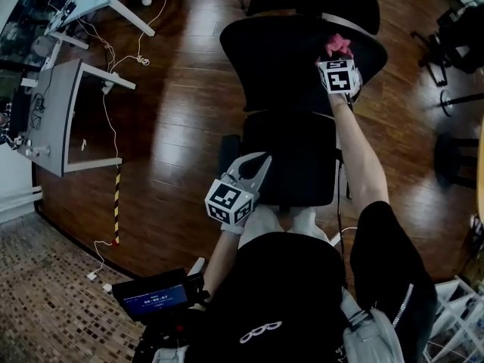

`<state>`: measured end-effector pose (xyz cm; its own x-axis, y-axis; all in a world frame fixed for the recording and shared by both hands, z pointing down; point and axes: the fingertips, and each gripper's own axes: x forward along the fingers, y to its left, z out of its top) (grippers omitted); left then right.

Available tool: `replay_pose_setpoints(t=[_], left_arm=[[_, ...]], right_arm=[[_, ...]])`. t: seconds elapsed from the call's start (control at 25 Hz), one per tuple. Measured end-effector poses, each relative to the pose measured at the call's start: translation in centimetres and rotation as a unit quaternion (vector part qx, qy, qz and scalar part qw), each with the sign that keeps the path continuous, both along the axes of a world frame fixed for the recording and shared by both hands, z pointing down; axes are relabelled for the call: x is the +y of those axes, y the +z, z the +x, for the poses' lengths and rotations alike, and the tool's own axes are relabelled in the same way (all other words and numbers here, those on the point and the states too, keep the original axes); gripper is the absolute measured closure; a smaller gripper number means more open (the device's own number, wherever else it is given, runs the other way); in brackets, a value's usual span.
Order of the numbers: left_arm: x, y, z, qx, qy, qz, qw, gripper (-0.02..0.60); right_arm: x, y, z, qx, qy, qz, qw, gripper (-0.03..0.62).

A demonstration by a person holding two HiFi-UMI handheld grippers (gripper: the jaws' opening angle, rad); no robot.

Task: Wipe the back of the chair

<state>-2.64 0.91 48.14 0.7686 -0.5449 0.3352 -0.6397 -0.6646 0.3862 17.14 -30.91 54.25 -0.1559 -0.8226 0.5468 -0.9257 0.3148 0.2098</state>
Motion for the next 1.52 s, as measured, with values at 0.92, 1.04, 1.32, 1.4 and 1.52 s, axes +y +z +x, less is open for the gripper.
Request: replay_pose_setpoints(t=[0.92,1.04,1.32,1.4,1.52], left_arm=[[-1.8,-0.5,-10.5,0.036,-0.082,0.008,0.9959,0.592],[-2.0,-0.3,-12.1,0.037,-0.090,0.007,0.9952,0.591],[-2.2,-0.2,-14.0,0.035,-0.101,0.002,0.9942,0.592],[-1.9,-0.2,-14.2,0.029,-0.099,0.001,0.9947,0.591],[-1.6,-0.1,-14.4,0.021,-0.095,0.000,0.9953,0.592]], right_arm=[[-0.8,0.5,-28.0,0.010,-0.233,-0.023,0.972,0.553],[-0.6,0.9,-30.6,0.008,-0.256,-0.028,0.966,0.553],[1.7,2.4,-36.6,-0.018,-0.334,-0.055,0.941,0.553],[3.1,2.7,-38.3,-0.031,-0.364,-0.064,0.929,0.553],[3.3,3.8,-38.2,-0.032,-0.365,-0.074,0.927,0.553]])
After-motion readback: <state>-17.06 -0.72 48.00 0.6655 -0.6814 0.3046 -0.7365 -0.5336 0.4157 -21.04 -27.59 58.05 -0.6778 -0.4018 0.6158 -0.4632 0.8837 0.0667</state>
